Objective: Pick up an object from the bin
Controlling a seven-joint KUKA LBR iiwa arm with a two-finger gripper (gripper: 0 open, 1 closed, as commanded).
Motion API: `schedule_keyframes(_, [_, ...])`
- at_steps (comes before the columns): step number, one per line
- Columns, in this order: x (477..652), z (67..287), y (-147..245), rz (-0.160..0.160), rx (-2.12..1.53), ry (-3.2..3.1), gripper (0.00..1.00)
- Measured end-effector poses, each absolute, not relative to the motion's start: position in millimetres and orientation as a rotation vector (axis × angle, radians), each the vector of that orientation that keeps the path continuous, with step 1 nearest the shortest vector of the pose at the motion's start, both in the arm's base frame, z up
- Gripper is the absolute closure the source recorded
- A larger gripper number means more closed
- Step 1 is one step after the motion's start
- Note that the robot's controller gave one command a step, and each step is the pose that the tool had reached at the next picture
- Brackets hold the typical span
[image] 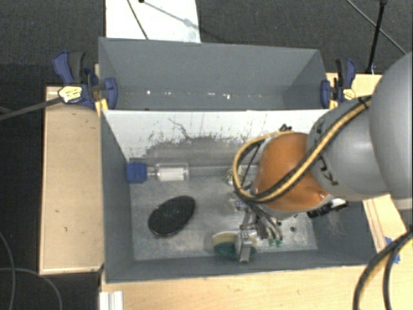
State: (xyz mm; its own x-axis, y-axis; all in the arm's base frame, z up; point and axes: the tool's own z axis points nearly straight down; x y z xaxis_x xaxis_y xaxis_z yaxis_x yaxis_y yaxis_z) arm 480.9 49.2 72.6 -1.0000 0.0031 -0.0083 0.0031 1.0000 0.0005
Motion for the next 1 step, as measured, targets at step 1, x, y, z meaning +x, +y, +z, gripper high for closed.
schedule_keyframes(1, [483.5, 72.7, 17.8, 0.002, -0.445, 3.099, 0.00])
